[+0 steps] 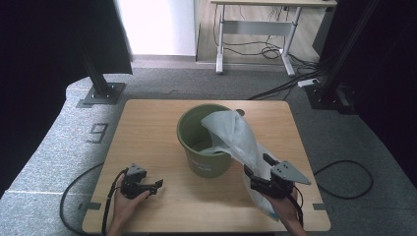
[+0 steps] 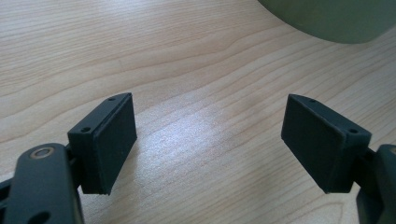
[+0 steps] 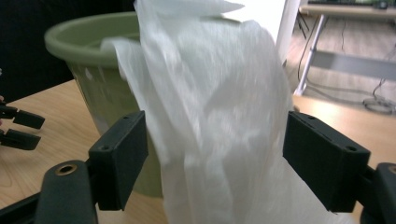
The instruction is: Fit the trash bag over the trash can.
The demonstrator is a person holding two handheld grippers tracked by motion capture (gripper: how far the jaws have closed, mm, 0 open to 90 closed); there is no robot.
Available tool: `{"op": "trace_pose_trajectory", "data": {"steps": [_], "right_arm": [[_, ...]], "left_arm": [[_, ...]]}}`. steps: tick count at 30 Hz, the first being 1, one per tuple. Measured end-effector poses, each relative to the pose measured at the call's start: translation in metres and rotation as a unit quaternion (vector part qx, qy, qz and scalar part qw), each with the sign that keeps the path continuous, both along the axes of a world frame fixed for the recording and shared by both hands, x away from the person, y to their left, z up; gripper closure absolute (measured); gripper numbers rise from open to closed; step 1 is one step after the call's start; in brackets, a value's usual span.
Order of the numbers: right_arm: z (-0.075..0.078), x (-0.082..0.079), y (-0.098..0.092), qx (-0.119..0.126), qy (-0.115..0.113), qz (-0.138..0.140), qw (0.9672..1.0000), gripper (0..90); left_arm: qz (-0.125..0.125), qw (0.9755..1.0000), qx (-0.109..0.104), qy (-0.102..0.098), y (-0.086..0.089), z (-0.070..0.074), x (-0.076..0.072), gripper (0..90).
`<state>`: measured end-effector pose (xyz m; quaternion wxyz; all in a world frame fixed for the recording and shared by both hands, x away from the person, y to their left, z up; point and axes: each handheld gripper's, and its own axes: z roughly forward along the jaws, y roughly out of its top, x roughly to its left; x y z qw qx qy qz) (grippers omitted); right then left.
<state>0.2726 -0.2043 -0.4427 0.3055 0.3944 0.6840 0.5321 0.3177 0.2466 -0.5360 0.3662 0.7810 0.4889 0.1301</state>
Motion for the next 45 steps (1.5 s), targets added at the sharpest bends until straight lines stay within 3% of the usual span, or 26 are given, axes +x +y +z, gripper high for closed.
{"op": "trace_pose_trajectory", "data": {"steps": [9,14,16,21,25,31,38,41,45], "right_arm": [[-0.027,0.003,0.012,-0.004,0.029,-0.024,0.9993,17.9],[-0.037,0.007,0.012,-0.017,0.042,-0.045,0.9980,24.4],[-0.042,0.007,0.009,-0.021,0.042,-0.048,0.9977,35.4],[-0.049,0.008,0.000,-0.036,0.017,-0.051,0.9979,70.1],[-0.036,0.009,-0.010,-0.031,-0.010,-0.059,0.9977,83.2],[0.002,0.016,-0.019,-0.032,-0.041,-0.062,0.9967,86.8],[0.037,0.030,-0.013,-0.042,-0.064,-0.051,0.9958,86.7],[0.046,0.034,-0.009,-0.044,-0.067,-0.041,0.9959,86.7],[0.053,0.039,-0.001,-0.053,-0.067,-0.029,0.9959,86.3]], "left_arm": [[0.000,1.0000,0.000,0.000,-0.001,0.000,0.000,17.9],[0.002,1.0000,-0.001,-0.003,0.000,0.001,-0.001,17.9],[0.003,1.0000,-0.003,-0.005,0.001,0.001,-0.001,17.9],[0.010,0.9995,-0.027,-0.010,0.001,0.004,-0.001,18.7],[0.019,0.9989,-0.037,-0.019,0.001,0.010,-0.003,19.2],[0.011,0.9961,-0.079,-0.039,0.001,0.033,-0.007,19.4],[0.012,0.9956,-0.059,-0.071,-0.001,0.058,-0.013,19.2],[0.013,0.9943,-0.062,-0.086,-0.002,0.072,-0.015,19.9],[0.033,0.9901,-0.056,-0.125,-0.010,0.097,-0.018,19.4]]}}
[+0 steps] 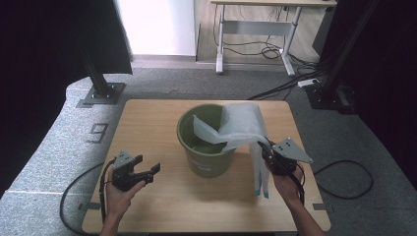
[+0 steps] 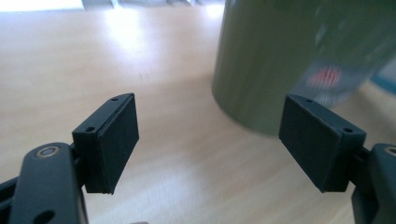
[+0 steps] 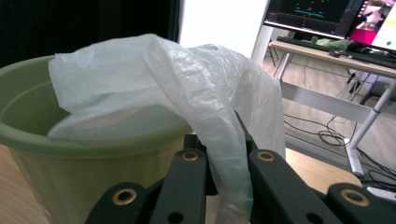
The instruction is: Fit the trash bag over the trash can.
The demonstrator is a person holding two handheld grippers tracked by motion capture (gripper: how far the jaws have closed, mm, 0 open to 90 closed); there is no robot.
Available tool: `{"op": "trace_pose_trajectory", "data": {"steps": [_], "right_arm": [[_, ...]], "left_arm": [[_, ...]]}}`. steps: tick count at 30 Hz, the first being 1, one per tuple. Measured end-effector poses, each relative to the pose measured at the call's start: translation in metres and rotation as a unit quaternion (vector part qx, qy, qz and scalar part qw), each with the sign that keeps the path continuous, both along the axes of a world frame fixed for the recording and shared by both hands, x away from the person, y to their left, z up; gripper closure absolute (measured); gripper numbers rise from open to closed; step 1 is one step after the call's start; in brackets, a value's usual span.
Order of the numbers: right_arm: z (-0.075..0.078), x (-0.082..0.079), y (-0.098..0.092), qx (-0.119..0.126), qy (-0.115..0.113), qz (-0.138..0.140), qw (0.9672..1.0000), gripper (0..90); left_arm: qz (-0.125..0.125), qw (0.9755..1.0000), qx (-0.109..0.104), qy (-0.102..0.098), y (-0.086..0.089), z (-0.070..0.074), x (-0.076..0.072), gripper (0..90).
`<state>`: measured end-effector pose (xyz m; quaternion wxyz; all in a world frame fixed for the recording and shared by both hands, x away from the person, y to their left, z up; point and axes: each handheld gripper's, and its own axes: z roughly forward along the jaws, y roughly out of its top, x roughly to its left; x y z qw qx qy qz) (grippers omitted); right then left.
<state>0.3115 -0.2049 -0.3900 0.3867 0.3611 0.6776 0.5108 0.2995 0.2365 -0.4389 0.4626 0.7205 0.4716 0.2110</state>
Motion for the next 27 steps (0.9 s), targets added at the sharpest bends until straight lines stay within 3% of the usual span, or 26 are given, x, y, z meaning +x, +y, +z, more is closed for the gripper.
{"op": "trace_pose_trajectory", "data": {"steps": [5,8,12,17,27], "right_arm": [[0.005,0.003,0.004,-0.005,0.006,0.003,1.0000,84.8],[0.007,0.004,0.004,-0.003,0.008,0.004,1.0000,84.3],[0.010,0.005,0.004,-0.003,0.011,0.006,0.9999,84.2],[0.017,0.010,0.004,0.001,0.021,0.011,0.9997,84.2],[0.029,0.013,0.015,0.004,0.026,0.030,0.9992,83.5]], "left_arm": [[0.022,0.9989,0.020,-0.036,-0.026,0.036,-0.003,18.9],[0.014,0.9969,0.048,-0.060,-0.048,0.055,-0.004,18.2],[-0.018,0.9956,0.058,-0.071,-0.076,0.071,0.000,17.8],[-0.065,0.9948,0.039,-0.067,-0.107,0.078,0.008,18.0],[-0.105,0.9914,0.044,-0.064,-0.143,0.076,0.019,19.2]]}}
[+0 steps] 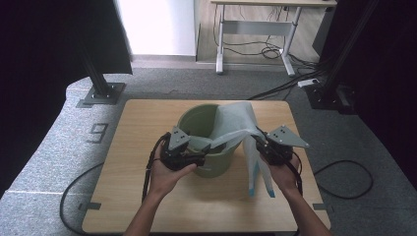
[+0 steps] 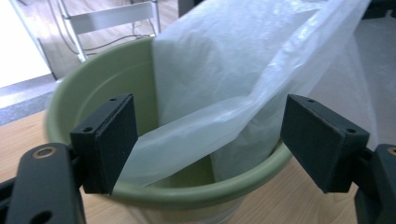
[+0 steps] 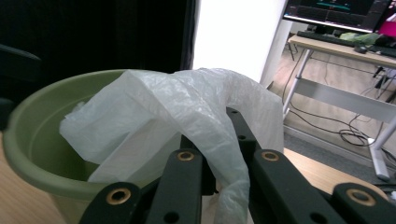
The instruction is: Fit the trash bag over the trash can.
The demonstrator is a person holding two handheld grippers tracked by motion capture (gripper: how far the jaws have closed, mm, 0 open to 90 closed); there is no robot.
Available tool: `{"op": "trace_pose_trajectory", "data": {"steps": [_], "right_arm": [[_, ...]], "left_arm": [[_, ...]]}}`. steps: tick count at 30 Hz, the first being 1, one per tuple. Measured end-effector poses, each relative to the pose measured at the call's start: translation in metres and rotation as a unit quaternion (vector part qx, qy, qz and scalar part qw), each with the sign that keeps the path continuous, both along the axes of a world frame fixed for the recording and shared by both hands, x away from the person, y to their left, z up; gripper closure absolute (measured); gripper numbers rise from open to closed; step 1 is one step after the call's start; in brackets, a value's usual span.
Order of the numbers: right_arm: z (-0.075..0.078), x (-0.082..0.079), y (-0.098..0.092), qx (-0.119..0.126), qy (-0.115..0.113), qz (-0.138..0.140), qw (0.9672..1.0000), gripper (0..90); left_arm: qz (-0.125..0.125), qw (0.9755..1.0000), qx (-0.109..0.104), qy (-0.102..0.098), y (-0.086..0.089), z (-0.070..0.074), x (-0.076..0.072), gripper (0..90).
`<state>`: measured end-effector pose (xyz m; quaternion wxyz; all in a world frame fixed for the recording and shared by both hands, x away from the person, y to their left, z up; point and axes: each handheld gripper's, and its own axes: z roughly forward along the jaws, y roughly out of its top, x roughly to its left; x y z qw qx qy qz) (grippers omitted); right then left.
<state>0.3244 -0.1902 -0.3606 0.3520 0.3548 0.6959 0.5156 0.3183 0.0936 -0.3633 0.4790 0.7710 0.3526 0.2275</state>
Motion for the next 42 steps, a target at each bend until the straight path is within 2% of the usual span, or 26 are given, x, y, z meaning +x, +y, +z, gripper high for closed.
{"op": "trace_pose_trajectory", "data": {"steps": [2,9,12,18,21,24,30,35,38,42], "right_arm": [[0.000,0.000,0.003,0.001,0.002,0.004,1.0000,83.4],[0.003,-0.001,0.013,0.000,0.007,0.018,0.9998,82.5],[0.003,-0.002,0.016,-0.001,0.007,0.024,0.9997,81.7],[0.000,-0.004,0.016,0.001,0.013,0.029,0.9995,80.1],[-0.002,-0.004,0.014,0.007,0.017,0.032,0.9993,78.9],[-0.004,-0.005,0.011,0.014,0.021,0.035,0.9991,77.1],[-0.015,-0.009,0.002,0.033,0.036,0.041,0.9980,65.6],[-0.030,-0.025,-0.001,0.046,0.039,0.032,0.9977,39.7],[-0.044,-0.038,-0.002,0.058,0.047,0.029,0.9968,32.0],[-0.061,-0.051,-0.001,0.056,0.052,0.028,0.9967,26.5]], "left_arm": [[-0.015,0.9999,0.000,0.004,-0.005,-0.002,0.002,19.7],[-0.023,0.9997,0.005,0.003,-0.017,-0.005,0.007,22.2],[-0.032,0.9994,0.013,0.007,-0.020,-0.007,0.010,33.1],[-0.041,0.9990,0.010,0.011,-0.026,-0.011,0.014,51.0],[-0.068,0.9975,0.007,0.017,-0.028,-0.012,0.015,63.6],[-0.080,0.9964,0.003,0.025,-0.030,-0.013,0.017,73.6],[-0.083,0.9958,-0.009,0.039,-0.031,-0.012,0.020,89.5],[-0.076,0.9966,-0.004,0.032,-0.033,-0.011,0.019,89.9],[-0.069,0.9972,-0.009,0.029,-0.032,-0.010,0.020,89.9],[-0.066,0.9973,-0.011,0.030,-0.032,-0.010,0.020,89.9]]}}
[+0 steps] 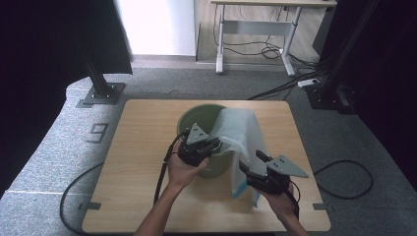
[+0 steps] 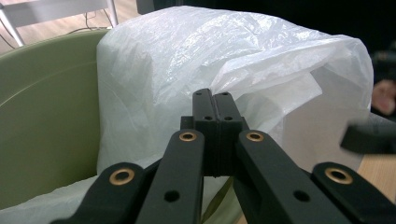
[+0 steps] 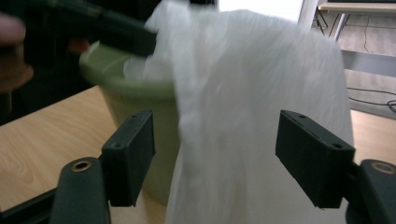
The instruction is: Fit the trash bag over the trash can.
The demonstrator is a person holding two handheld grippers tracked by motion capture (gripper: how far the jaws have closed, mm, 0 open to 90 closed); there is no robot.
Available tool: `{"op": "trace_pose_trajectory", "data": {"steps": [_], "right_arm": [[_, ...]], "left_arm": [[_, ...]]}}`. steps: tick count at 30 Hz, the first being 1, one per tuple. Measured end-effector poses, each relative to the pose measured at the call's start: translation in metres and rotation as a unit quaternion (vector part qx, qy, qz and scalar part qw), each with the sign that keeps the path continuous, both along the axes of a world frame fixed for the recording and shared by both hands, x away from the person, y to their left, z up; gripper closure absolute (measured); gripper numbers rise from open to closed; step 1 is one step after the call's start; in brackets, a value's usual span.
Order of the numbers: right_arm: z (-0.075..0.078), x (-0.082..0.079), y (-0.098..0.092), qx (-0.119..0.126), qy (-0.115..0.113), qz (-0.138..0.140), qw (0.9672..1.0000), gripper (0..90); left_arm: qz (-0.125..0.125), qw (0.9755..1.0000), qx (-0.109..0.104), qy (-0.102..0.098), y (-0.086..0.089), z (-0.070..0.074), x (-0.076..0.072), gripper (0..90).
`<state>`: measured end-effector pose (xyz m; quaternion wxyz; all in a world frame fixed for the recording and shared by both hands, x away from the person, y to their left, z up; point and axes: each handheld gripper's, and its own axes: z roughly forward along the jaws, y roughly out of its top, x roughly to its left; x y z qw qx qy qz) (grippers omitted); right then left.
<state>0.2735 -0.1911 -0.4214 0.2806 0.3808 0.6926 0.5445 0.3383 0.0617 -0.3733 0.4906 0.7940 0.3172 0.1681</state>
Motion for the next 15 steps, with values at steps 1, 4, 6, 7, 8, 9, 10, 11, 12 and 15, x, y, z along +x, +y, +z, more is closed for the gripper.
{"op": "trace_pose_trajectory", "data": {"steps": [1,4,6,7,8,9,10,11,12,15], "right_arm": [[-0.004,-0.002,0.001,-0.002,0.000,-0.002,1.0000,25.7],[-0.018,-0.003,0.005,-0.008,0.006,-0.008,0.9999,24.1],[-0.026,-0.001,0.007,-0.010,0.014,-0.008,0.9998,24.0],[-0.030,0.000,0.009,-0.012,0.017,-0.008,0.9997,23.9],[-0.035,0.002,0.010,-0.017,0.021,-0.008,0.9996,23.7],[-0.038,0.004,0.011,-0.018,0.026,-0.008,0.9995,23.5],[-0.042,0.006,0.012,-0.017,0.032,-0.008,0.9993,23.4],[-0.046,0.007,0.013,-0.018,0.036,-0.009,0.9992,23.3],[-0.050,0.009,0.014,-0.021,0.039,-0.012,0.9990,23.3],[-0.058,0.013,0.018,-0.025,0.051,-0.017,0.9983,23.7]], "left_arm": [[0.001,1.0000,0.000,-0.001,0.000,0.000,0.000,89.9],[0.002,1.0000,-0.001,0.000,0.001,0.001,0.000,89.9],[0.002,1.0000,-0.003,0.001,0.001,0.002,0.000,89.9],[0.002,1.0000,-0.004,0.003,0.001,0.002,0.000,89.9],[0.001,1.0000,-0.004,0.004,0.001,0.002,0.000,89.8],[0.001,1.0000,-0.004,0.005,0.001,0.002,0.000,89.8],[0.000,1.0000,-0.003,0.005,0.001,0.002,0.000,89.8],[0.000,1.0000,-0.003,0.006,0.001,0.001,-0.001,89.9],[0.000,1.0000,-0.003,0.007,0.001,0.001,-0.001,89.9],[0.001,1.0000,-0.002,0.009,0.002,0.000,-0.001,89.8]]}}
